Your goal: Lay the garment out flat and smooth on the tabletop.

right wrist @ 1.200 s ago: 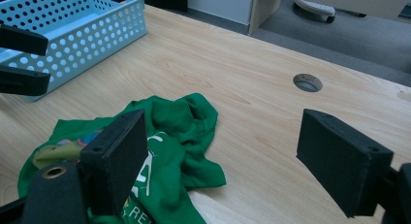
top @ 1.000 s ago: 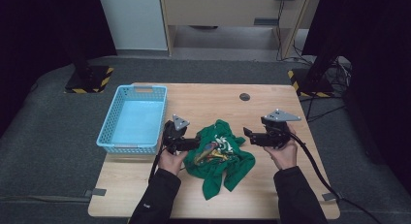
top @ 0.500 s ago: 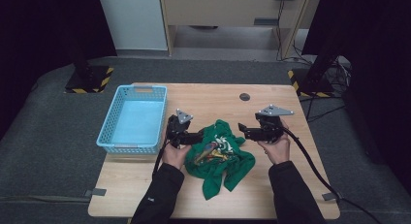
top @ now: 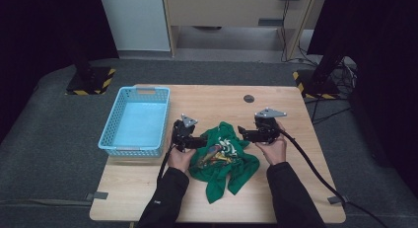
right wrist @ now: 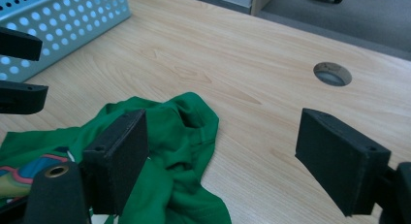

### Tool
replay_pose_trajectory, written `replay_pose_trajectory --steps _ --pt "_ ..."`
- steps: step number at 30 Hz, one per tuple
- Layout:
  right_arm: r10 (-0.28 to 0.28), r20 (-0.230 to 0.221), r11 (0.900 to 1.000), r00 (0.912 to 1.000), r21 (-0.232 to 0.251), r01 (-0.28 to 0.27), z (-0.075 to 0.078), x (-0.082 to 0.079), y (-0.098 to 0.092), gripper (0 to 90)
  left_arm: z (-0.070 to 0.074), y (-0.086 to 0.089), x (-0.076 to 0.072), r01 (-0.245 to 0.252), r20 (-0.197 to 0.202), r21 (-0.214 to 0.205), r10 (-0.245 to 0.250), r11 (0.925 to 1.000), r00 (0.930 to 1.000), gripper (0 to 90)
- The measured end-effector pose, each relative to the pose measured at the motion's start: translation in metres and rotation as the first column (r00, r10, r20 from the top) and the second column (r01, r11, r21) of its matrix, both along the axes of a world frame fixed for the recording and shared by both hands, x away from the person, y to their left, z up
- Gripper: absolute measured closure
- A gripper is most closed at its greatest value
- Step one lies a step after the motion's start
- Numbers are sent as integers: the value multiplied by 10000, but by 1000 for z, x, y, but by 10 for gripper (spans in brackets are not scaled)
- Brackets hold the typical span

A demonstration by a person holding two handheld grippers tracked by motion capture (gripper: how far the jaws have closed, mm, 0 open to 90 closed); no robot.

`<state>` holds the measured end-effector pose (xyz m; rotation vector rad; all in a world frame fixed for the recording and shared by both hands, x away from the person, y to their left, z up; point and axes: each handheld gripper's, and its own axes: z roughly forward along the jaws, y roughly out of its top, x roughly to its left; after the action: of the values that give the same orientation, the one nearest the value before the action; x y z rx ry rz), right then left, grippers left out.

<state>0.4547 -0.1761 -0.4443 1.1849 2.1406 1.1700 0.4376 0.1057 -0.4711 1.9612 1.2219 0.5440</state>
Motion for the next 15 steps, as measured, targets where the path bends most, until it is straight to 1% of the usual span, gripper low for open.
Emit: replay_pose_trajectory --steps 5,10,11,12,13,15 --pt "-103 -279 9999 9996 104 106 -13 9 3 207 -10 0 3 -65 -250 125 69 9999 9997 201" --pt "-280 -488 9996 9984 -116 275 -27 20 6 221 -20 -2 6 -98 -518 226 109 9997 9986 223" --pt "-333 -507 9992 9982 -218 322 -32 24 7 234 -21 -3 7 -100 -556 289 116 9995 9984 230" --pt "-333 -507 9992 9982 -218 322 -32 24 7 234 -23 -3 8 -111 -587 321 130 9994 9982 235" --pt "-407 -585 9990 9975 -180 398 -37 29 7 246 -24 -4 9 -120 -623 283 137 9995 9980 241" --pt "-438 -656 9990 9969 -155 429 -39 31 7 252 -27 -5 11 -149 -637 245 164 9996 9978 244"
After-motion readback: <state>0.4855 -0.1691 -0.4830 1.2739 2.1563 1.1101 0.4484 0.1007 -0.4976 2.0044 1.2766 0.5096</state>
